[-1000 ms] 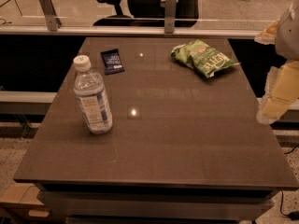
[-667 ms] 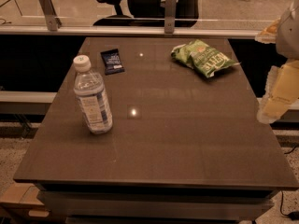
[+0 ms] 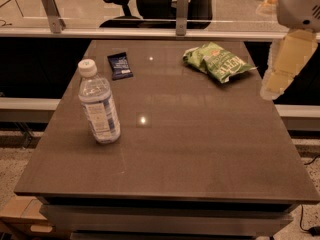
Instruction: Move green jalapeno chip bag near blue plastic bottle
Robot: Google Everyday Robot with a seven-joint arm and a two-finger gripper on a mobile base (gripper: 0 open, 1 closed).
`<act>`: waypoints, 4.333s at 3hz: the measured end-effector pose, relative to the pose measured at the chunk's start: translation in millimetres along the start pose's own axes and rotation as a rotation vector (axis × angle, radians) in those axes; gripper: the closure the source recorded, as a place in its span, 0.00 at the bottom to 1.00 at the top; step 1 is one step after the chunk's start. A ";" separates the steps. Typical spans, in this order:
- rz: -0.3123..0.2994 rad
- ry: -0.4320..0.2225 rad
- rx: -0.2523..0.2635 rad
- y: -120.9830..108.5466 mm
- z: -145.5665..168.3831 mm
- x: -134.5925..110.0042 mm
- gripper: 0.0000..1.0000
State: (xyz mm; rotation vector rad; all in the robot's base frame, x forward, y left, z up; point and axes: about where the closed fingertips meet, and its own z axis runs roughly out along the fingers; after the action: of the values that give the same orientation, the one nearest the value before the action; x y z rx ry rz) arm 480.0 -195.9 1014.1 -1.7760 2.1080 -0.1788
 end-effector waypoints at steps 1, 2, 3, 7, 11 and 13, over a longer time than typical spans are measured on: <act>0.020 -0.040 0.008 -30.3 -0.7 -10.2 0.00; 0.089 -0.097 -0.006 -61.0 10.1 -12.4 0.00; 0.204 -0.143 -0.021 -81.4 32.3 -10.0 0.00; 0.574 -0.024 -0.009 -127.4 114.4 13.4 0.00; 1.040 0.118 -0.011 -143.3 194.0 49.0 0.00; 1.118 0.160 -0.008 -165.9 235.1 41.6 0.05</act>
Offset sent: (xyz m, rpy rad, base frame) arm 0.0997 -0.0058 0.0113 0.2223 0.0485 -0.1062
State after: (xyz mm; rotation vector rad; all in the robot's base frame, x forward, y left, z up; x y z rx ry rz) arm 712.8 -234.9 844.5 -0.3828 2.8480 0.0033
